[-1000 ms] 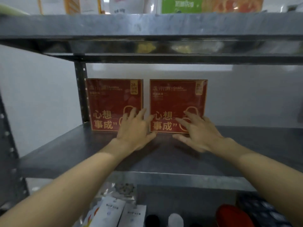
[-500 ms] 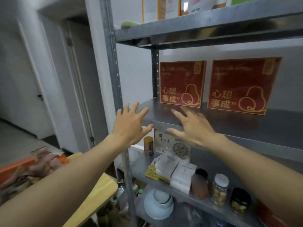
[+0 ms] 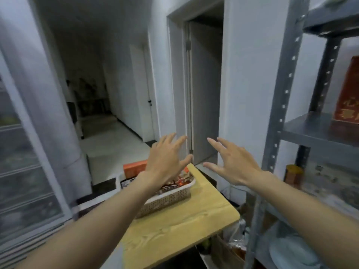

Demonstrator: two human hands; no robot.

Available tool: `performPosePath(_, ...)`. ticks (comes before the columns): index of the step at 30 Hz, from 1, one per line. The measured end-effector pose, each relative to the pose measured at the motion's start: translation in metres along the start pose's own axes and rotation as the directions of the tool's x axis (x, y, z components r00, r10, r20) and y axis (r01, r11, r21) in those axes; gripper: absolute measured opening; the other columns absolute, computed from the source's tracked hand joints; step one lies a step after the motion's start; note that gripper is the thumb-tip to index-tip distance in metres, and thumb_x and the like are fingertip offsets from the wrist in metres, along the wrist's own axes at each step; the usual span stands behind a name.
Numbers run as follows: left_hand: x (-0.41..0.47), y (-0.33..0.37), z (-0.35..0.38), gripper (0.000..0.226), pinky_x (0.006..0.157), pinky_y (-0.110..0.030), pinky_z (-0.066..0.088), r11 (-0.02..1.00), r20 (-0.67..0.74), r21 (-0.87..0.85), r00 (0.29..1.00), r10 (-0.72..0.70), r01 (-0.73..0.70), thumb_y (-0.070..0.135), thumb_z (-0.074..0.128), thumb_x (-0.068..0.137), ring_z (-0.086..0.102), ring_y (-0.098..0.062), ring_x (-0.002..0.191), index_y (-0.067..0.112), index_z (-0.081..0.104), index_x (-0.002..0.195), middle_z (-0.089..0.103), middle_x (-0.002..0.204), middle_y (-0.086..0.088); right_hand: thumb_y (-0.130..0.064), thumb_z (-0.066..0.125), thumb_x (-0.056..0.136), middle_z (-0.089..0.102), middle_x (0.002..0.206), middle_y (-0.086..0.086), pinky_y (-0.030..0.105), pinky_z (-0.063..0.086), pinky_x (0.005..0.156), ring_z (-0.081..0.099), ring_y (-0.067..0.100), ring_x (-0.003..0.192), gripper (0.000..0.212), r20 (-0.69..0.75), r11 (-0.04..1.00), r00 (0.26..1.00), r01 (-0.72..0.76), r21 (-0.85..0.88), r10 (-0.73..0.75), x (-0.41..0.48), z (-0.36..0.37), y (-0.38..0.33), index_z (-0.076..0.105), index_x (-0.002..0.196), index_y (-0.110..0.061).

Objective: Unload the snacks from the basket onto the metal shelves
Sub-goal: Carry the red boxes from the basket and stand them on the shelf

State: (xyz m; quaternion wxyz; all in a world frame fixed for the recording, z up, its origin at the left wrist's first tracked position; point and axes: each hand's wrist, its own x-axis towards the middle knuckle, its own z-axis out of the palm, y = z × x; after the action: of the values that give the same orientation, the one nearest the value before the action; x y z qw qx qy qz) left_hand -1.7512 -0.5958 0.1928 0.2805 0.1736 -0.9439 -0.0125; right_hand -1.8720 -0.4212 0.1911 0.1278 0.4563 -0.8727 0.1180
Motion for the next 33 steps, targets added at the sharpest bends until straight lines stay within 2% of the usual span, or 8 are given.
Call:
performPosePath(9, -0.019, -0.147, 0.031, 0.060, 0.113, -0.043, 0.027, 0.980, 0.064, 0.016, 0.977, -0.201, 0.200, 0.054, 0.051, 0.092, 0.031, -0.021, 0.140, 0.030, 0.038, 0.146, 0.038, 0.153, -0.001, -0.066, 0.040, 0.092, 0.019, 0.162, 0.002, 0.044, 0.029, 0.113, 0.030, 0.024, 0.144, 0.076, 0.148, 0.981, 0.975, 0.148, 0.124, -0.166, 0.100, 0.101, -0.088, 0.010, 0.155, -0.036)
performPosePath(13, 0.000, -0.197, 0.066, 0.061, 0.114, -0.046, 0.027, 0.968, 0.124, 0.050, 0.960, -0.250, 0.245, 0.054, 0.051, 0.092, 0.032, -0.023, 0.140, 0.031, 0.036, 0.146, 0.036, 0.154, -0.003, -0.064, 0.043, 0.092, 0.018, 0.162, -0.001, 0.042, 0.032, 0.112, 0.030, 0.022, 0.144, 0.076, 0.171, 0.968, 0.963, 0.178, 0.175, -0.208, 0.156, 0.148, -0.089, 0.013, 0.155, -0.034)
performPosePath(16, 0.021, -0.225, 0.098, 0.061, 0.114, -0.046, 0.028, 0.959, 0.167, 0.078, 0.945, -0.282, 0.272, 0.050, 0.053, 0.093, 0.033, -0.024, 0.139, 0.030, 0.036, 0.147, 0.036, 0.154, -0.004, -0.068, 0.042, 0.090, 0.015, 0.163, -0.002, 0.046, 0.029, 0.114, 0.023, 0.022, 0.147, 0.079, 0.215, 0.955, 0.951, 0.167, 0.244, -0.221, 0.208, 0.186, -0.080, 0.016, 0.155, -0.033)
performPosePath(18, 0.036, -0.243, 0.121, 0.062, 0.113, -0.046, 0.029, 0.955, 0.208, 0.098, 0.933, -0.295, 0.280, 0.049, 0.054, 0.093, 0.033, -0.025, 0.139, 0.030, 0.034, 0.148, 0.035, 0.154, -0.004, -0.062, 0.049, 0.092, 0.016, 0.162, -0.002, 0.047, 0.026, 0.115, 0.020, 0.022, 0.148, 0.076, 0.238, 0.943, 0.944, 0.153, 0.296, -0.228, 0.243, 0.211, -0.073, 0.019, 0.155, -0.033)
performPosePath(21, 0.055, -0.271, 0.152, 0.065, 0.114, -0.048, 0.029, 0.938, 0.266, 0.099, 0.899, -0.347, 0.332, 0.047, 0.057, 0.092, 0.030, -0.026, 0.141, 0.031, 0.032, 0.149, 0.032, 0.155, -0.005, -0.049, 0.058, 0.092, 0.020, 0.161, -0.002, 0.048, 0.033, 0.114, 0.026, 0.024, 0.146, 0.071, 0.276, 0.937, 0.926, 0.169, 0.307, -0.258, 0.290, 0.244, -0.064, 0.024, 0.153, -0.036)
performPosePath(25, 0.076, -0.311, 0.189, 0.063, 0.114, -0.046, 0.030, 0.911, 0.308, 0.086, 0.859, -0.409, 0.403, 0.045, 0.060, 0.092, 0.030, -0.028, 0.141, 0.033, 0.034, 0.148, 0.032, 0.155, -0.007, -0.031, 0.069, 0.089, 0.030, 0.159, 0.002, 0.044, 0.026, 0.117, 0.027, 0.024, 0.145, 0.072, 0.331, 0.906, 0.914, 0.080, 0.416, -0.232, 0.341, 0.287, -0.059, 0.033, 0.151, -0.031)
performPosePath(28, 0.084, -0.343, 0.211, 0.064, 0.114, -0.047, 0.029, 0.904, 0.340, 0.095, 0.840, -0.422, 0.416, 0.051, 0.060, 0.090, 0.028, -0.029, 0.142, 0.035, 0.036, 0.147, 0.033, 0.155, -0.008, -0.025, 0.074, 0.085, 0.032, 0.157, 0.007, 0.042, 0.021, 0.118, 0.025, 0.026, 0.146, 0.077, 0.400, 0.892, 0.895, -0.004, 0.452, -0.199, 0.367, 0.316, -0.059, 0.034, 0.151, -0.030)
performPosePath(33, 0.091, -0.394, 0.246, 0.072, 0.115, -0.047, 0.024, 0.858, 0.437, 0.059, 0.760, -0.482, 0.510, 0.053, 0.065, 0.085, 0.022, -0.034, 0.144, 0.036, 0.034, 0.148, 0.025, 0.157, -0.013, -0.021, 0.075, 0.084, 0.035, 0.155, 0.007, 0.041, 0.027, 0.118, 0.033, 0.028, 0.143, 0.074, 0.453, 0.847, 0.872, -0.092, 0.524, -0.185, 0.397, 0.356, -0.051, 0.039, 0.149, -0.026)
